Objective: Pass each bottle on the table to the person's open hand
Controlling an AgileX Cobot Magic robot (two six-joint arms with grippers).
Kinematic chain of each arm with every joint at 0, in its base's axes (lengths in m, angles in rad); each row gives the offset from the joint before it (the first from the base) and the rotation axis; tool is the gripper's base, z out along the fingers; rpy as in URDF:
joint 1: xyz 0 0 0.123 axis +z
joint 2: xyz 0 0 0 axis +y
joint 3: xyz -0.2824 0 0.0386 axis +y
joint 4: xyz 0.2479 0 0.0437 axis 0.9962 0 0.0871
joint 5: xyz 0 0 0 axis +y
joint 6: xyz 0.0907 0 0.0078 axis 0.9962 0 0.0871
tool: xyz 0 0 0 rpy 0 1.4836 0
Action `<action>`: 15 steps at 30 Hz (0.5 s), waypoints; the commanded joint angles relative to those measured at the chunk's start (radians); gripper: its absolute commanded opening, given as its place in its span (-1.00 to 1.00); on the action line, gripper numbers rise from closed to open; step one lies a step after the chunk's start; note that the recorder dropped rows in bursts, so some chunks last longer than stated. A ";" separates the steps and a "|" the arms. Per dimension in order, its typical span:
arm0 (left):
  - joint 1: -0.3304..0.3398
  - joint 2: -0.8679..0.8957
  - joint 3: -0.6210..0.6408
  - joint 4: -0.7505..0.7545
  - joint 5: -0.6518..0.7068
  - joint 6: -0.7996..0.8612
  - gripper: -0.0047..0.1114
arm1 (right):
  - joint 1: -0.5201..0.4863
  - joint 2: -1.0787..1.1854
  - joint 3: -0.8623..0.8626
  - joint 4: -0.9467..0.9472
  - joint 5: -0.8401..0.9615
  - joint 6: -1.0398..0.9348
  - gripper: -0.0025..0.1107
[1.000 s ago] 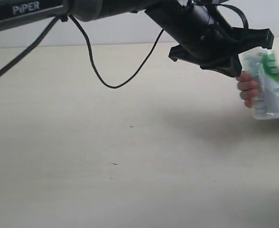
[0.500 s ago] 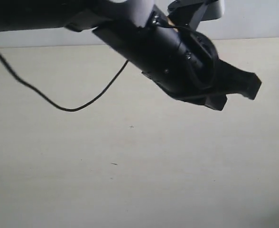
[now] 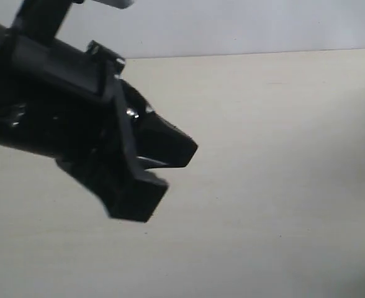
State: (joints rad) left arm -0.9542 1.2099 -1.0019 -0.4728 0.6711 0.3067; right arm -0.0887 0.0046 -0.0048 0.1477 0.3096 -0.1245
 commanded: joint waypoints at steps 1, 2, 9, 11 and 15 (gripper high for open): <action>-0.005 -0.064 0.012 0.025 0.057 0.007 -0.92 | -0.006 -0.005 0.005 0.002 -0.005 -0.005 -0.96; -0.005 -0.071 0.012 0.025 0.057 0.007 -0.92 | -0.006 -0.005 0.005 0.002 -0.005 -0.005 -0.96; -0.005 -0.075 0.012 0.023 0.057 0.007 -0.92 | -0.006 -0.005 0.005 0.002 -0.005 -0.005 -0.96; -0.005 -0.075 0.012 0.023 0.057 0.007 -0.92 | -0.006 -0.005 0.005 0.002 -0.005 -0.005 -0.96; -0.005 -0.075 0.012 0.023 0.057 0.007 -0.92 | -0.006 -0.005 0.005 0.002 -0.005 -0.005 -0.96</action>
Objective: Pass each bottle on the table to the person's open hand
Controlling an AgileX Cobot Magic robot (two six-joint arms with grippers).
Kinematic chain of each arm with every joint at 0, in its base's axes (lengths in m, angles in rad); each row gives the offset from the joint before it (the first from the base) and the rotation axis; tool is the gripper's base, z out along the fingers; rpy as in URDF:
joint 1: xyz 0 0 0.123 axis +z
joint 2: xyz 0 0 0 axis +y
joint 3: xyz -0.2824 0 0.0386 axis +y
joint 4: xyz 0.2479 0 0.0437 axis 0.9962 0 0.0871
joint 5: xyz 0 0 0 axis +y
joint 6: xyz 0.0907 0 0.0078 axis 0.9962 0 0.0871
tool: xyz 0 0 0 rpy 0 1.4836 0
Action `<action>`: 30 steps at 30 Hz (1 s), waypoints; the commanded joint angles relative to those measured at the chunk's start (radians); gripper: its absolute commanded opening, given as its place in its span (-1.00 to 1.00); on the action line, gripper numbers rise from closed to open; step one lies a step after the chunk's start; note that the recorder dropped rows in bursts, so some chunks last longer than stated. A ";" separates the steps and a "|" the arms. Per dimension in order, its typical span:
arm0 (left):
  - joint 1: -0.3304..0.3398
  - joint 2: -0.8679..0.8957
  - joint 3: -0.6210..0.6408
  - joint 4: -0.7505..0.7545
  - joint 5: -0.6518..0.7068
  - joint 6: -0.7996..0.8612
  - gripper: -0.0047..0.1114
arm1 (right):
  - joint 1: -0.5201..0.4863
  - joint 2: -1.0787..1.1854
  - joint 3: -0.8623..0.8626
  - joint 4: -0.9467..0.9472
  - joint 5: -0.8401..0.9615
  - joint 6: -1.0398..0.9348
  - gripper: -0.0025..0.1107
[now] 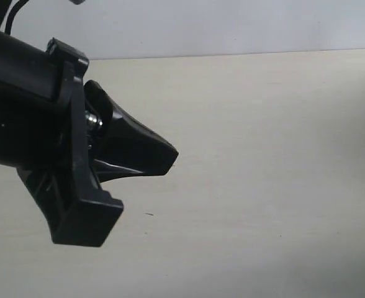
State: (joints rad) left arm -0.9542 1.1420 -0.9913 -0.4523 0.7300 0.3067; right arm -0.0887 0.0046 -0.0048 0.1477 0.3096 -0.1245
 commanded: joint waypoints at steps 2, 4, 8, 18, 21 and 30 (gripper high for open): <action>-0.005 -0.007 0.002 0.002 -0.002 0.007 -0.92 | -0.006 -0.005 0.005 0.002 -0.005 -0.005 -0.96; -0.002 -0.009 0.002 0.002 -0.002 0.007 -0.92 | -0.006 -0.005 0.005 0.002 -0.005 -0.005 -0.96; 0.037 -0.034 0.002 -0.006 0.000 0.007 -0.92 | -0.006 -0.005 0.005 0.002 -0.005 -0.005 -0.96; 0.486 -0.274 0.042 -0.003 -0.062 0.080 -0.92 | -0.006 -0.005 0.005 0.002 -0.005 -0.005 -0.96; 0.658 -0.386 0.103 -0.021 -0.101 0.078 -0.92 | -0.006 -0.005 0.005 0.002 -0.005 -0.005 -0.96; 0.973 -0.762 0.262 -0.015 -0.113 0.078 -0.92 | -0.006 -0.005 0.005 0.002 -0.005 -0.005 -0.96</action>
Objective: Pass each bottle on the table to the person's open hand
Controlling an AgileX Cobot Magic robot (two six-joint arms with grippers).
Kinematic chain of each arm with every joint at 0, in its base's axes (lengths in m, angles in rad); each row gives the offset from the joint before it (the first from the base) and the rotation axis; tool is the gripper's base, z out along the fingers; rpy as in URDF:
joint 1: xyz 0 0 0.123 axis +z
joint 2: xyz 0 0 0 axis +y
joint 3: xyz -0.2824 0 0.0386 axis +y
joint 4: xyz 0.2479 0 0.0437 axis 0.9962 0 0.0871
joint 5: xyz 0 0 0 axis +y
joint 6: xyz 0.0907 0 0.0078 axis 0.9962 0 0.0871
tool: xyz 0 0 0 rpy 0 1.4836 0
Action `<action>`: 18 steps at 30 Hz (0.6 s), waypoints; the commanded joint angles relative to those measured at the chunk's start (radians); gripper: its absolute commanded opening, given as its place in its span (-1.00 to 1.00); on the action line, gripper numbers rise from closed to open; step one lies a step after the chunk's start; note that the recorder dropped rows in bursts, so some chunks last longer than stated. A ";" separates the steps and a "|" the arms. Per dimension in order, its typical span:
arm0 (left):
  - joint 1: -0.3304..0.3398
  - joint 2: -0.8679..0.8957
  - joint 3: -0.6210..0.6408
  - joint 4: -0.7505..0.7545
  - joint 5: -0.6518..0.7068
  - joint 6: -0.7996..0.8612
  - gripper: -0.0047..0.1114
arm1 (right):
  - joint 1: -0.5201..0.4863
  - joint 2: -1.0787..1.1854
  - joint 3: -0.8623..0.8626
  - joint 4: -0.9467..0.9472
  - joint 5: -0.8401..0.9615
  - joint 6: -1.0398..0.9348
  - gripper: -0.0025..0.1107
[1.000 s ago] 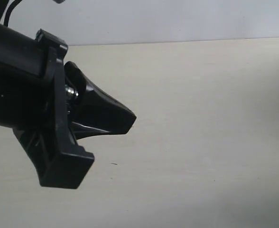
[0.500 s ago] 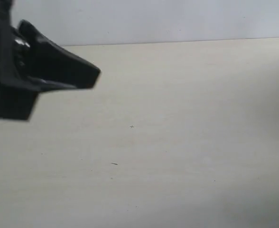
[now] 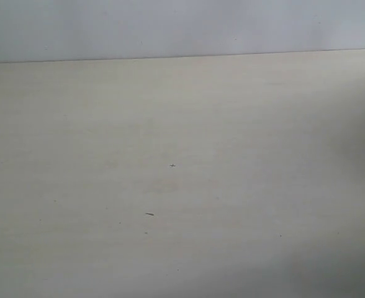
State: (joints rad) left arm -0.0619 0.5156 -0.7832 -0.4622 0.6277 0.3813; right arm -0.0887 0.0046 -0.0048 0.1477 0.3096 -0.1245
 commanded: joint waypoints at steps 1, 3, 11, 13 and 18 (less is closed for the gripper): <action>0.092 -0.165 0.066 0.000 -0.010 0.003 -0.92 | -0.006 -0.005 0.005 0.002 -0.005 -0.005 -0.96; 0.106 -0.229 0.088 0.014 -0.012 0.003 -0.92 | -0.006 -0.005 0.005 0.002 -0.005 -0.005 -0.96; 0.108 -0.343 0.165 -0.006 -0.009 0.003 -0.92 | -0.006 -0.005 0.005 0.002 -0.005 -0.005 -0.96; 0.108 -0.343 0.200 -0.006 -0.009 0.003 -0.92 | -0.006 -0.005 0.005 0.002 -0.005 -0.005 -0.96; 0.108 -0.343 0.297 -0.004 -0.031 0.007 -0.92 | -0.006 -0.005 0.005 0.002 -0.005 -0.005 -0.96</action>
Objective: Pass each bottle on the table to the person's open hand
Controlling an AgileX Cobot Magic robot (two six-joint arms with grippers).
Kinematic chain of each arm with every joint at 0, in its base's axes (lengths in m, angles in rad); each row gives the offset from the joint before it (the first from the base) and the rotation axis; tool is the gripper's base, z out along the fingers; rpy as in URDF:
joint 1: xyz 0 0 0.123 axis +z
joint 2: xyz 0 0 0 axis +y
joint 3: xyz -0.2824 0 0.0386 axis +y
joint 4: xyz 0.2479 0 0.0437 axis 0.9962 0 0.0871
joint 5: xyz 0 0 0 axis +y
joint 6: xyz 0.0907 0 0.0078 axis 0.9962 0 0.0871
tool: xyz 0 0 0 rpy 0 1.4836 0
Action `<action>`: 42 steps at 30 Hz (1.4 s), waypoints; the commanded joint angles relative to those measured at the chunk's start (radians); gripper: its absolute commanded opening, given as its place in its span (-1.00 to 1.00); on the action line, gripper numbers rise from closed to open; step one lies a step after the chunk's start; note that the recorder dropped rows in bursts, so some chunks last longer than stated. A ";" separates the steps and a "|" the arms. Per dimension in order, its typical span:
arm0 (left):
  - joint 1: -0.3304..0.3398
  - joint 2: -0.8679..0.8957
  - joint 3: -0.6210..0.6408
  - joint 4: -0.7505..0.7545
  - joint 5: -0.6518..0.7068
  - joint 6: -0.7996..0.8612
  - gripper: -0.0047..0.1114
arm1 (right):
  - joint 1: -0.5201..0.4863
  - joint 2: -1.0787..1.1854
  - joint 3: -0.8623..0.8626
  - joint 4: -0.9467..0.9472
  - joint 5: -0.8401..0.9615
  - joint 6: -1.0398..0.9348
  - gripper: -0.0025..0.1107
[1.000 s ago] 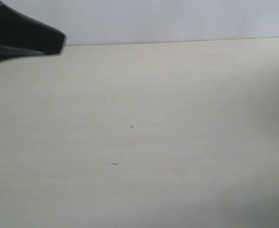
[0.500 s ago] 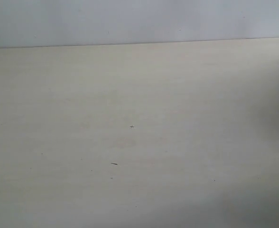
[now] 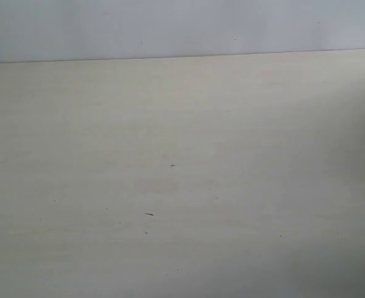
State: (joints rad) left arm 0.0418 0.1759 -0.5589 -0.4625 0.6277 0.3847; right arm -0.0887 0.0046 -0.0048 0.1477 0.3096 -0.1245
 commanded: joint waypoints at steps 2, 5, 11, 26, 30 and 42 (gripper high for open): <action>0.004 -0.003 0.121 -0.011 -0.073 0.004 -0.92 | -0.006 -0.005 0.005 0.002 -0.006 -0.005 -0.96; 0.004 -0.003 0.216 -0.055 -0.190 0.001 -0.92 | -0.006 -0.005 0.005 0.002 -0.006 -0.005 -0.96; 0.004 -0.003 0.362 -0.019 -0.364 0.000 -0.92 | -0.006 -0.005 0.005 0.002 -0.006 -0.005 -0.96; 0.004 -0.003 0.559 0.328 -0.441 -0.342 -0.92 | -0.006 -0.005 0.005 0.002 -0.006 -0.005 -0.96; 0.004 -0.003 0.559 0.328 -0.408 -0.336 -0.92 | -0.006 -0.005 0.005 0.002 -0.006 -0.005 -0.96; -0.011 -0.057 0.559 0.328 -0.378 -0.336 -0.92 | -0.006 -0.005 0.005 0.002 -0.006 -0.005 -0.96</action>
State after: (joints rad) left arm 0.0399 0.1567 -0.0026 -0.1310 0.2327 0.0488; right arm -0.0887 0.0046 -0.0048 0.1477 0.3096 -0.1245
